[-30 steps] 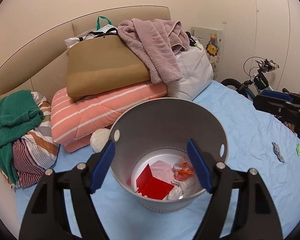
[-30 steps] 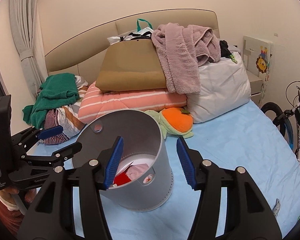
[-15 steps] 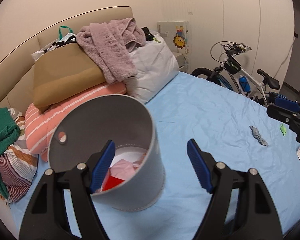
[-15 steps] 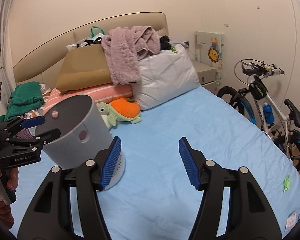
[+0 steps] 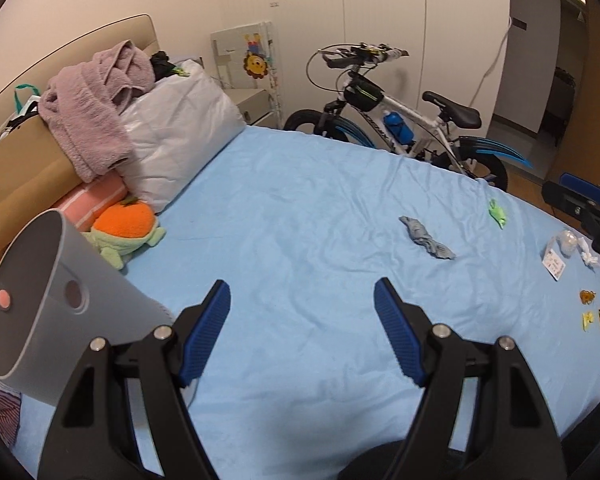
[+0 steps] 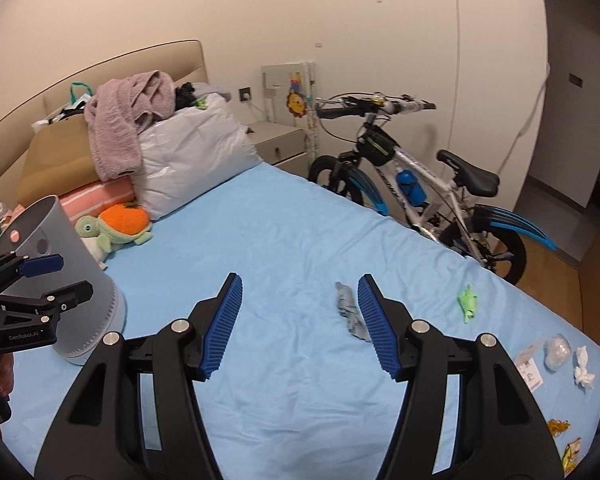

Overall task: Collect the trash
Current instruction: 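Move both open tools away from the bin back over the bed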

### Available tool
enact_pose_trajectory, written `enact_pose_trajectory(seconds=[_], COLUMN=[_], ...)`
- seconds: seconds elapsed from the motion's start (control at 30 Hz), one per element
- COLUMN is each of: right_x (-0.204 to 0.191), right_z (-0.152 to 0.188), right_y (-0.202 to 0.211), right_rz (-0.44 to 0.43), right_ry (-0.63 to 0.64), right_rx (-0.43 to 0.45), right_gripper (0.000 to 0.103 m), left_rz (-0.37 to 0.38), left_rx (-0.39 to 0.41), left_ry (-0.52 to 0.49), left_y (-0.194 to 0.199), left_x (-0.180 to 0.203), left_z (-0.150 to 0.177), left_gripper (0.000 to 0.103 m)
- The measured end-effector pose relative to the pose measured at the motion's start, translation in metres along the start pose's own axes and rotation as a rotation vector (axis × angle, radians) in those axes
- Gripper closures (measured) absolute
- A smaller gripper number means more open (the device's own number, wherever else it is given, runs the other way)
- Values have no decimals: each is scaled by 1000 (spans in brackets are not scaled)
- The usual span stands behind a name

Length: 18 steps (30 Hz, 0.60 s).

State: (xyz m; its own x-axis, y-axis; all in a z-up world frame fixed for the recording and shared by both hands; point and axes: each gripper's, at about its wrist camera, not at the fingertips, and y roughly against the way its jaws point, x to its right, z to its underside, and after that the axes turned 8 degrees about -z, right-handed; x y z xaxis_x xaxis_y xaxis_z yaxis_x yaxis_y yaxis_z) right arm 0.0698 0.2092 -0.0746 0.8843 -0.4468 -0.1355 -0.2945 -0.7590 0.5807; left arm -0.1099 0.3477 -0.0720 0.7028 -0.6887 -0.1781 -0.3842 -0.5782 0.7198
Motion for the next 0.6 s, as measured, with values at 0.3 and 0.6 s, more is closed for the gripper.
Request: enact_pose_trajectory(seconds=[0.3, 0.6], right_x=[93, 171], right_z=[30, 49], right_y=[10, -10], right_rz=[135, 189], right_ry=[-82, -147], right_rx=[-15, -21], right_gripper=[45, 40], left_rz=[75, 123], left_rx=[-24, -83], left_ry=[-54, -57], left_y=[-31, -85], left_x=[94, 168], left_z=[-16, -33], left_gripper=[29, 29])
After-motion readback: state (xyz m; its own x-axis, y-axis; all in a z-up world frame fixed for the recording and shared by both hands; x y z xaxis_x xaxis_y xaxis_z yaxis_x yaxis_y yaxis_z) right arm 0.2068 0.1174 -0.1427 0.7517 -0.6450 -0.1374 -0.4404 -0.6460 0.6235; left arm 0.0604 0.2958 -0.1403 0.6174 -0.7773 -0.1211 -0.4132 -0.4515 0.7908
